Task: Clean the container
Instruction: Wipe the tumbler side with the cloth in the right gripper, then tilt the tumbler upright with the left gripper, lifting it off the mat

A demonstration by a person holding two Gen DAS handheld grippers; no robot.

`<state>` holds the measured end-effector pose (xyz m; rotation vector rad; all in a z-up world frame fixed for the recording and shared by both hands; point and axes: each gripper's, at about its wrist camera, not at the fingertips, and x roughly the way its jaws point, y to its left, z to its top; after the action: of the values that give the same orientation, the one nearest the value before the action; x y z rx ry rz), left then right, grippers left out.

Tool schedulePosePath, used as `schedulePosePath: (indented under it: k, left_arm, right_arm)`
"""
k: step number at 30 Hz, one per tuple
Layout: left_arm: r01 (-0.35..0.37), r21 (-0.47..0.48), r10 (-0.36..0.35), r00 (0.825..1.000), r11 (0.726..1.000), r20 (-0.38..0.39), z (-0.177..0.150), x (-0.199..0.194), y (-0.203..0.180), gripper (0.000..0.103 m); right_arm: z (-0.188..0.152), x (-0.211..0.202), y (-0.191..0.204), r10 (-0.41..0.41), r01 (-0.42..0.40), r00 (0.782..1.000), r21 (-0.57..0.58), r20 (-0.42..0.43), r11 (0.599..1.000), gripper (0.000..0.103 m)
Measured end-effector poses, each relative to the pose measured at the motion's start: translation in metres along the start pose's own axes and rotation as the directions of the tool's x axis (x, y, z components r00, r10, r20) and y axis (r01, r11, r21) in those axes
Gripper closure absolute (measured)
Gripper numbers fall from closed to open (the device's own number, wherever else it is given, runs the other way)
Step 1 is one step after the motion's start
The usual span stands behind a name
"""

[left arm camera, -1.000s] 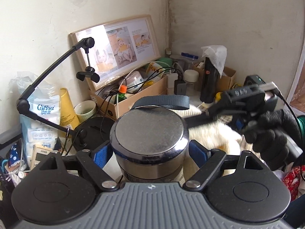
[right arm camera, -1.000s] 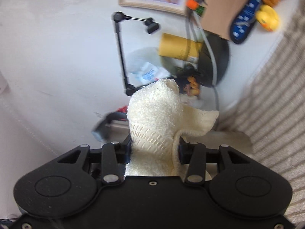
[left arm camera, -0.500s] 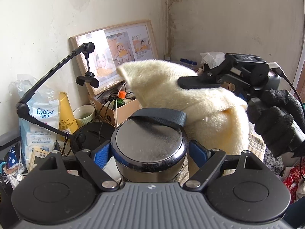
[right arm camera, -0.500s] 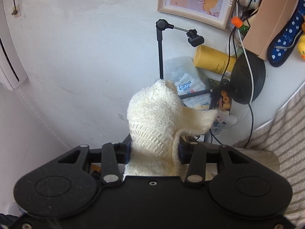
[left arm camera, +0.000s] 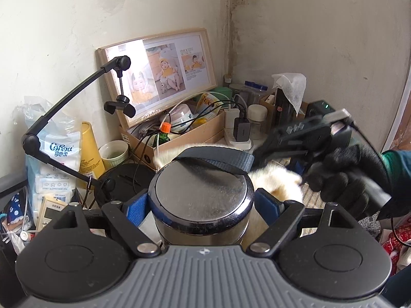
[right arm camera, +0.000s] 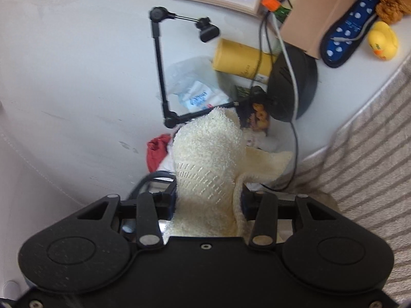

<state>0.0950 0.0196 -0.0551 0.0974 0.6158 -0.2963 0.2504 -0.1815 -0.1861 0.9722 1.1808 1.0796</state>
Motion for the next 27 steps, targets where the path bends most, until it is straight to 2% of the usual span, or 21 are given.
schedulePosePath:
  k: [8, 11, 15, 22, 27]
  left_arm:
    - [-0.002, -0.044, 0.002, 1.000, 0.999, -0.009, 0.000, 0.001, 0.004, 0.017]
    - [0.008, -0.041, -0.010, 0.999, 0.999, -0.051, -0.004, 0.004, 0.003, 0.017]
    - [-0.014, -0.032, 0.012, 0.997, 0.999, -0.078, -0.012, 0.009, -0.002, 0.017]
    - [-0.049, -0.038, 0.044, 0.991, 0.998, -0.123, -0.036, 0.032, -0.009, 0.017]
    - [-0.092, -0.045, 0.087, 0.992, 0.995, -0.091, -0.056, 0.050, -0.013, 0.017]
  right_arm:
    - [-0.002, 0.017, -0.044, -0.112, 0.114, 0.993, 0.047, -0.049, 0.992, 0.060]
    - [-0.002, 0.022, -0.063, -0.173, 0.177, 0.982, 0.061, -0.070, 0.982, 0.060]
    - [-0.006, 0.028, -0.082, -0.240, 0.247, 0.966, 0.070, -0.097, 0.966, 0.060]
    - [-0.014, 0.026, -0.085, -0.259, 0.264, 0.963, 0.053, -0.076, 0.963, 0.060]
    - [-0.025, 0.016, -0.080, -0.278, 0.281, 0.957, 0.037, -0.086, 0.959, 0.060]
